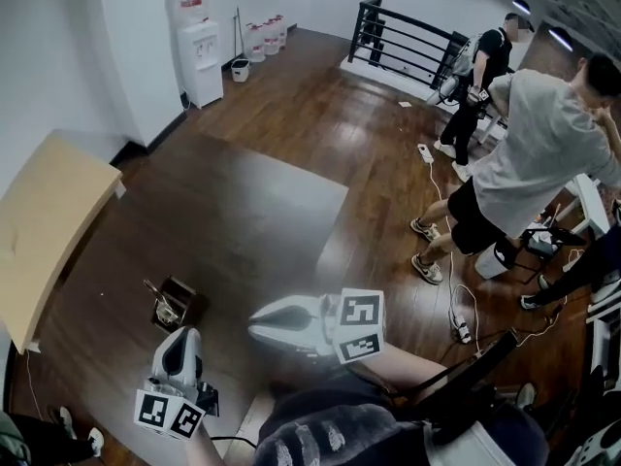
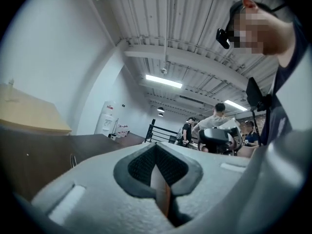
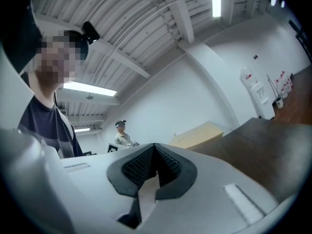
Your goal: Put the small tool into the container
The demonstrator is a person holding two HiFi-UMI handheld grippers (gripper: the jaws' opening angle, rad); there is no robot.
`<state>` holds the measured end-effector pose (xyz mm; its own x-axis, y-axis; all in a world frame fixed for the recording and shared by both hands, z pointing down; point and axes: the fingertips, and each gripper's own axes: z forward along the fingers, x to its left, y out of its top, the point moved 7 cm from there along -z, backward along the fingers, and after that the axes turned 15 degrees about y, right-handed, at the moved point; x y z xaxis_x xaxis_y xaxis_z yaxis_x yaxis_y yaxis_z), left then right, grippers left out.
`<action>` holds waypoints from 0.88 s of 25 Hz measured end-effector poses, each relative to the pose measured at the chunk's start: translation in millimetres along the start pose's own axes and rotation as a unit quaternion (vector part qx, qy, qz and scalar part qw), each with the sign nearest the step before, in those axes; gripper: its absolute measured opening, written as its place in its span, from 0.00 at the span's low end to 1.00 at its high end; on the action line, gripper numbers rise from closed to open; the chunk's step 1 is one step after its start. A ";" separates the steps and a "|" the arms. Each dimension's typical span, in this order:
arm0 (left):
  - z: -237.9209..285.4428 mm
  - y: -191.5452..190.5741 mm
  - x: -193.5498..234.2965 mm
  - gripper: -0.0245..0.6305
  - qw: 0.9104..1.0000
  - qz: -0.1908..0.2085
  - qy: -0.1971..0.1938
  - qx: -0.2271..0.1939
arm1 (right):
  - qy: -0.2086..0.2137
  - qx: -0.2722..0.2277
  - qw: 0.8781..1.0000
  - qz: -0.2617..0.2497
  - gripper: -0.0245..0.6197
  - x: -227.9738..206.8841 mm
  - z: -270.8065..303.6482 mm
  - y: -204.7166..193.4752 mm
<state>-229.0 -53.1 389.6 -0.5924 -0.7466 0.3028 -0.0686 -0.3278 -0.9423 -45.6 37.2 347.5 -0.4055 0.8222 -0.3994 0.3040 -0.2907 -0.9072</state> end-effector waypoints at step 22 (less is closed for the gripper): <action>120.4 -7.1 -148.7 0.04 0.996 0.083 0.027 -0.003 | -0.084 -0.023 0.991 -0.105 0.04 2.4 -188.2 25.4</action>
<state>-43.8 -9.5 368.5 -0.6384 -0.7578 0.1350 0.0293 -0.1992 -0.9795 123.4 123.8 348.4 -0.6003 0.7682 -0.2224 0.2355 -0.0960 -0.9671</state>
